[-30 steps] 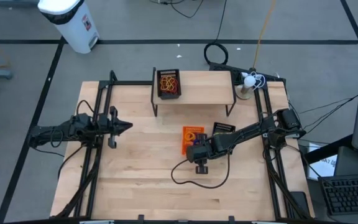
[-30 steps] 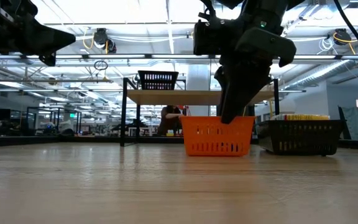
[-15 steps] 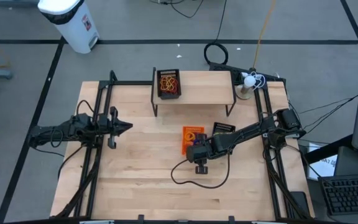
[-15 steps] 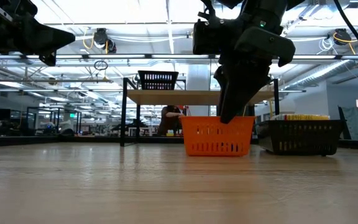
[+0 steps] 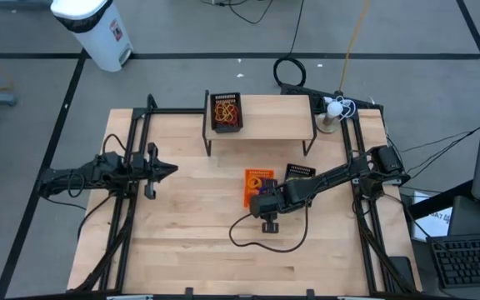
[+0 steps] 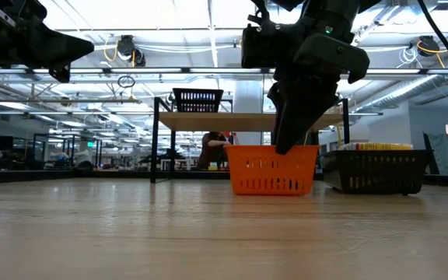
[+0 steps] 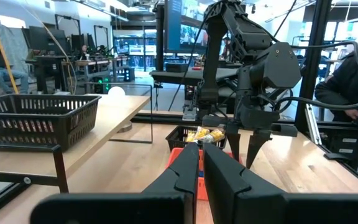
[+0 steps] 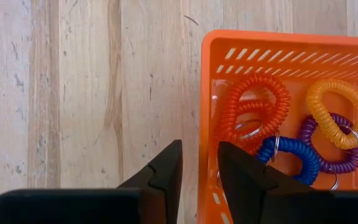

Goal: Pick & Place Office Desk Supplies
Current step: Put the orange bin with spring keychains on the shelf

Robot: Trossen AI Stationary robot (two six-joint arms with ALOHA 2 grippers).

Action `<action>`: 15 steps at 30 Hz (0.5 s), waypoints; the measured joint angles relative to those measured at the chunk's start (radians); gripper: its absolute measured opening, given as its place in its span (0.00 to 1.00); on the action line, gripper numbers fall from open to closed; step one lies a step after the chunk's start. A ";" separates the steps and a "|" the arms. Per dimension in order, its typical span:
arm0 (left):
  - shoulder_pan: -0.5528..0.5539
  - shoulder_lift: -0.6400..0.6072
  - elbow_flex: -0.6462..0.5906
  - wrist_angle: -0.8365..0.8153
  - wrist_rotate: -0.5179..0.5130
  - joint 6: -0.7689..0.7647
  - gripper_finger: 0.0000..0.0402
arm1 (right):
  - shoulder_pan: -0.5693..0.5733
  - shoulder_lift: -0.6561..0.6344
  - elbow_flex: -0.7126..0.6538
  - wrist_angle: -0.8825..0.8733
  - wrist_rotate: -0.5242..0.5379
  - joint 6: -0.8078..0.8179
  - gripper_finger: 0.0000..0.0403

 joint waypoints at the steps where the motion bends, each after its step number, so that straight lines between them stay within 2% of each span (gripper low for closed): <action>1: 0.000 0.000 0.000 0.000 0.000 0.000 0.06 | 0.000 0.000 0.000 0.000 0.000 0.000 0.24; 15: 0.000 0.000 0.000 0.000 0.002 0.000 0.06 | 0.000 0.000 0.000 0.000 0.000 0.000 0.24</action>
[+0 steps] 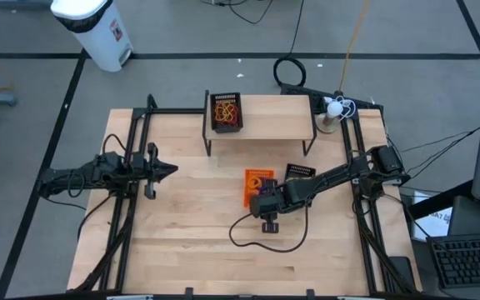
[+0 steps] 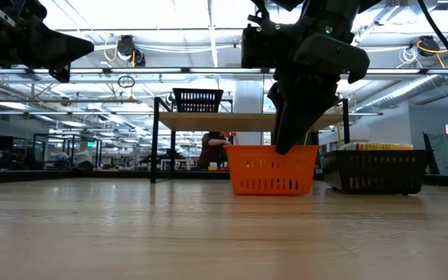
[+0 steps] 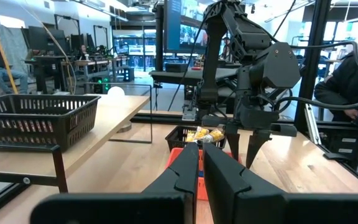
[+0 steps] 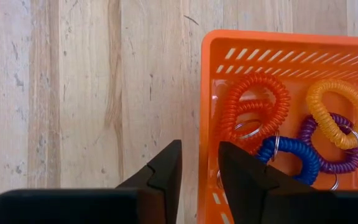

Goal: Pick & Place Office Desk Supplies
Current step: Put the orange bin with spring keychains on the shelf

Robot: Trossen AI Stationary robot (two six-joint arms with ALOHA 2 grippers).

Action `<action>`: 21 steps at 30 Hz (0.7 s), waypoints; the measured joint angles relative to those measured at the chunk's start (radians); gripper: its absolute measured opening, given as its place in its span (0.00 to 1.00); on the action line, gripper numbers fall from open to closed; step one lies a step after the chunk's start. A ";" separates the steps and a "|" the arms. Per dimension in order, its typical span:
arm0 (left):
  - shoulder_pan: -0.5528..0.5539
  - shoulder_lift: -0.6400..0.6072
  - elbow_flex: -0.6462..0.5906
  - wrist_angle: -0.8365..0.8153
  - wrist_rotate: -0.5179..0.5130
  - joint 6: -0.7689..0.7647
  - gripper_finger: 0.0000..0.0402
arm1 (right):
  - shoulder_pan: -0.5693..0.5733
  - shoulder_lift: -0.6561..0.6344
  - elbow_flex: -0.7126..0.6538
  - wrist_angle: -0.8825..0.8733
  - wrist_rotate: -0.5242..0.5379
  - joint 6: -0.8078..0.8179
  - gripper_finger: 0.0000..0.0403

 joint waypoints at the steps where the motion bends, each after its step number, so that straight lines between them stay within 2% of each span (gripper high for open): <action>1: 0.000 0.000 0.000 0.000 0.000 0.000 0.06 | 0.000 0.000 0.000 0.000 0.000 0.000 0.24; 6: 0.000 0.000 0.000 0.000 0.000 0.000 0.06 | 0.002 0.000 0.000 0.017 0.000 -0.020 0.28; 16: 0.000 0.000 0.000 0.000 0.005 -0.003 0.06 | 0.006 0.000 0.000 0.042 0.005 -0.072 0.48; 21: 0.000 0.000 0.000 -0.002 0.030 -0.003 0.06 | 0.005 0.010 0.000 0.048 0.009 -0.059 0.49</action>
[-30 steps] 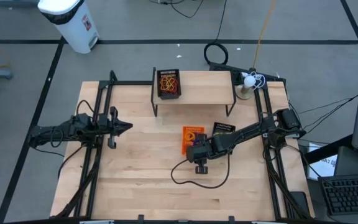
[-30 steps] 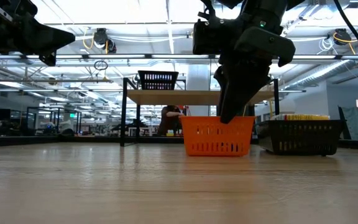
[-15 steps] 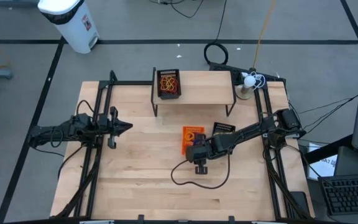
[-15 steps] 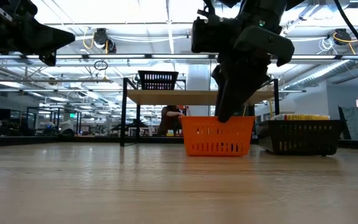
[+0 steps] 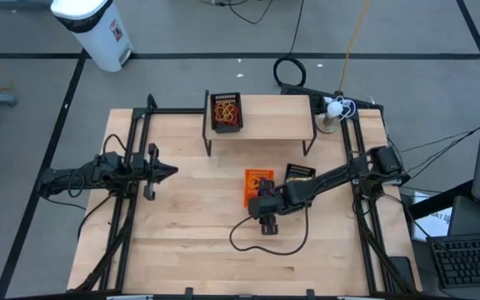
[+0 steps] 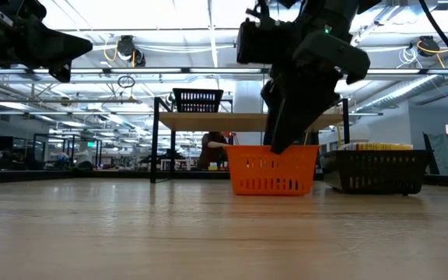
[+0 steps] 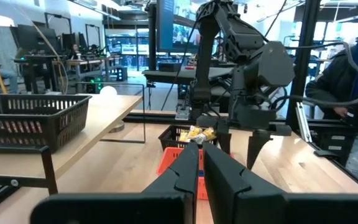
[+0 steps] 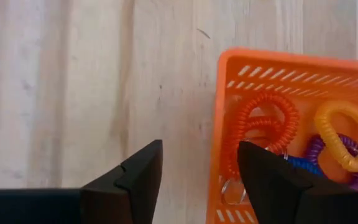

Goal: Pick & Place Office Desk Supplies
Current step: Put the orange bin with spring keychains on the shelf

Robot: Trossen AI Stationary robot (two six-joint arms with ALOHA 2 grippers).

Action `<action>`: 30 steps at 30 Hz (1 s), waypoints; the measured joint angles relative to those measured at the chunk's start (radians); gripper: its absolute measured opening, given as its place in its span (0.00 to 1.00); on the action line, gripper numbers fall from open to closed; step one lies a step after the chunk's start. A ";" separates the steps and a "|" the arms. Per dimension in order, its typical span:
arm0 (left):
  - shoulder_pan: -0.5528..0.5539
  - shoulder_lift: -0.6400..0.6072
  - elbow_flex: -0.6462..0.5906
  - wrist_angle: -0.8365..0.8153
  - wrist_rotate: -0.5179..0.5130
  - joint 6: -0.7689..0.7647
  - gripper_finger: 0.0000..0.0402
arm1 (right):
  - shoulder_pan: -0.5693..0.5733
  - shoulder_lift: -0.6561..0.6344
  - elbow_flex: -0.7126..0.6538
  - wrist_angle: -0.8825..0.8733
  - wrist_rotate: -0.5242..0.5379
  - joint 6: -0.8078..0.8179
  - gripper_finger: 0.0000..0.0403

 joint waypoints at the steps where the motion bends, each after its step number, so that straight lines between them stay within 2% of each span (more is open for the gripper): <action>1: 0.000 0.000 0.000 -0.002 0.001 0.000 0.06 | -0.002 0.004 -0.002 -0.001 0.000 0.003 0.49; 8: 0.000 0.000 0.000 -0.019 0.003 -0.009 0.06 | -0.034 0.005 -0.092 0.053 0.028 0.032 0.43; 11: 0.000 0.000 0.000 -0.019 0.002 -0.009 0.06 | -0.046 0.005 -0.108 0.063 0.023 0.045 0.36; 13: 0.000 0.000 0.000 -0.019 -0.004 -0.006 0.06 | -0.047 0.005 -0.112 0.066 0.028 0.051 0.28; 17: 0.000 0.000 0.000 -0.019 -0.007 0.001 0.06 | -0.047 0.005 -0.113 0.092 0.026 0.033 0.04; 24: 0.000 0.000 0.000 -0.023 -0.008 0.002 0.06 | 0.027 -0.009 -0.053 0.067 0.055 0.018 0.01; 30: 0.000 0.000 0.000 -0.026 -0.007 -0.009 0.06 | 0.139 -0.008 0.122 -0.149 0.158 0.037 0.00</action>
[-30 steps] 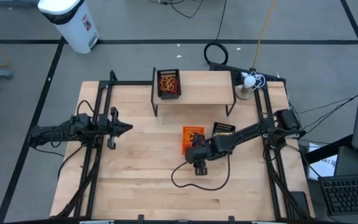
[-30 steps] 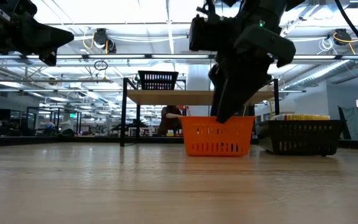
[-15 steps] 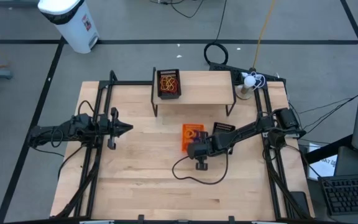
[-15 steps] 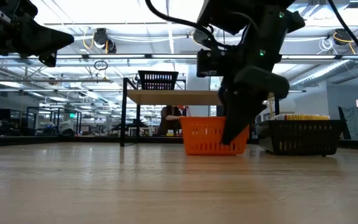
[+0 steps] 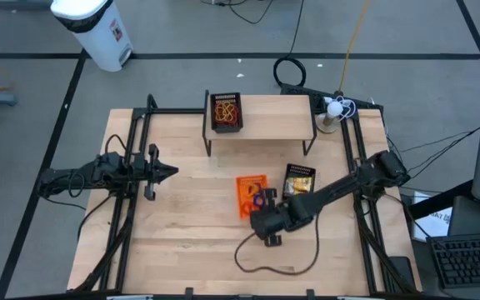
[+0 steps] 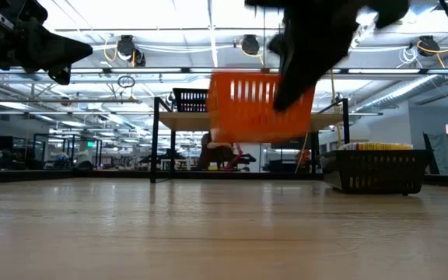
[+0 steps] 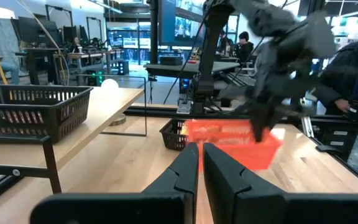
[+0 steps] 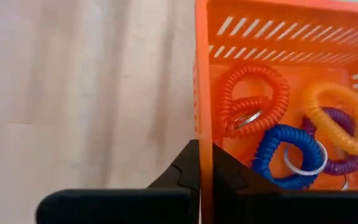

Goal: Pick & Place Office Desk Supplies
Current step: Put the orange bin with spring keychains on the shelf

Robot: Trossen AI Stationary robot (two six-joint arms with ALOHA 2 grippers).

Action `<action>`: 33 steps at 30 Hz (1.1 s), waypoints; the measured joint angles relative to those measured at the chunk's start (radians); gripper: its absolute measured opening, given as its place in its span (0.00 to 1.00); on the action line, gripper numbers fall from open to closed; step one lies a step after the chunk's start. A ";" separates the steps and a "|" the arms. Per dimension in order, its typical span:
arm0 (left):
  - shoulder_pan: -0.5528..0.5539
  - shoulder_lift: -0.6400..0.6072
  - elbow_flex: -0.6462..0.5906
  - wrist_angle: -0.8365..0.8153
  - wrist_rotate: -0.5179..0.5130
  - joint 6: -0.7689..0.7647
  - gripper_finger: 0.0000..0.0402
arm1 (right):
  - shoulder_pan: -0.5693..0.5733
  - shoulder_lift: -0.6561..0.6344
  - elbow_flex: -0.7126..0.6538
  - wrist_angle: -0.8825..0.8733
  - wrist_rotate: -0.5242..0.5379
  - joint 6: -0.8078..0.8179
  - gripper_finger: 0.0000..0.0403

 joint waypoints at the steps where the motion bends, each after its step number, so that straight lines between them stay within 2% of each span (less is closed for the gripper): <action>1: 0.000 0.000 0.000 -0.001 0.000 0.000 0.06 | 0.013 0.000 0.027 -0.022 -0.002 0.009 0.00; 9: 0.000 0.000 0.000 0.008 0.000 -0.006 0.06 | 0.104 -0.001 0.313 -0.336 0.053 0.075 0.00; 15: 0.000 0.000 0.000 0.007 -0.001 0.001 0.06 | 0.056 -0.002 0.552 -0.602 0.096 0.067 0.00; 18: 0.000 0.000 0.000 0.007 -0.001 0.009 0.06 | -0.031 -0.004 0.629 -0.683 0.099 0.010 0.00; 21: 0.000 0.000 0.000 0.007 -0.001 0.002 0.06 | -0.139 -0.021 0.650 -0.721 0.094 -0.062 0.00; 28: 0.000 0.000 0.000 0.007 -0.001 0.013 0.06 | -0.465 -0.030 0.651 -0.705 -0.021 -0.271 0.00; 33: 0.000 0.000 0.000 0.006 -0.001 0.012 0.06 | -0.642 -0.020 0.595 -0.607 -0.143 -0.390 0.00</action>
